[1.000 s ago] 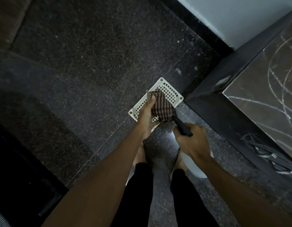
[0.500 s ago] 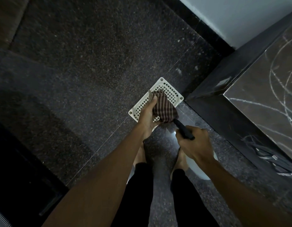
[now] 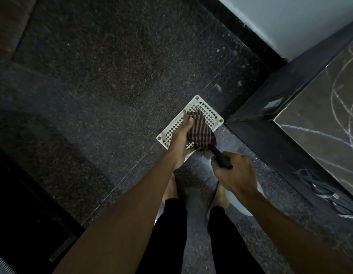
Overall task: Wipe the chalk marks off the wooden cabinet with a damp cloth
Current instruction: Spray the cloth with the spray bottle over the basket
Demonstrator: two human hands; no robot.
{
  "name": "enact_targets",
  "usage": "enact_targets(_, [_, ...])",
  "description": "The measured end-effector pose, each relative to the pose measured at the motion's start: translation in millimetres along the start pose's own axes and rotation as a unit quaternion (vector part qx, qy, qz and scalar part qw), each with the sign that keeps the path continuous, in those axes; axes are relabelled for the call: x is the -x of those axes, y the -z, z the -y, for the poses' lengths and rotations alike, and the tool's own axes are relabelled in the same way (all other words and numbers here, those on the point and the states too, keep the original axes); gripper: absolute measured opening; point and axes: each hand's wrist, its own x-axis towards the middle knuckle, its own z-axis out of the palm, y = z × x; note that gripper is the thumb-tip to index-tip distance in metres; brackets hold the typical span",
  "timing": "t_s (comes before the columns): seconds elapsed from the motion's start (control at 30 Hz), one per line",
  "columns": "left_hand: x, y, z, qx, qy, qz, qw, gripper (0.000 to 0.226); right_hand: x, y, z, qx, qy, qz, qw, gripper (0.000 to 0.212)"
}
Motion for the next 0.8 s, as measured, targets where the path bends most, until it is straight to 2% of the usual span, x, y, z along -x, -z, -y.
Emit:
enact_targets(0.17, [-5, 1, -1, -0.008, 0.01, -0.001, 1.0, 0.06, -5, -2, 3, -0.017, -0.024, -0.008, 1.0, 0.049])
enact_targets(0.27, [-9, 4, 1, -0.011, 0.017, -0.007, 1.0, 0.06, -8, -4, 6, -0.001, -0.026, 0.007, 1.0, 0.044])
enact_targets(0.37, [-13, 9, 2, -0.01, 0.013, -0.023, 1.0, 0.061, -12, -6, 8, 0.006, 0.003, 0.019, 1.0, 0.036])
enact_targets(0.47, [-14, 16, 0, -0.008, 0.008, -0.042, 0.999, 0.059, -22, -8, 9, -0.047, 0.026, 0.004, 0.999, 0.024])
enact_targets(0.6, [-16, 30, 0, 0.01, 0.009, -0.078, 0.997, 0.055, -52, -19, 9, -0.13, 0.072, -0.021, 0.989, 0.024])
enact_targets(0.7, [-21, 44, 3, 0.027, 0.017, -0.096, 0.995, 0.057, -85, -37, 4, -0.157, 0.113, -0.037, 0.98, 0.011])
enact_targets(0.8, [-28, 55, 6, 0.039, 0.03, -0.112, 0.993, 0.058, -118, -54, 2, -0.164, 0.141, -0.047, 0.975, 0.024])
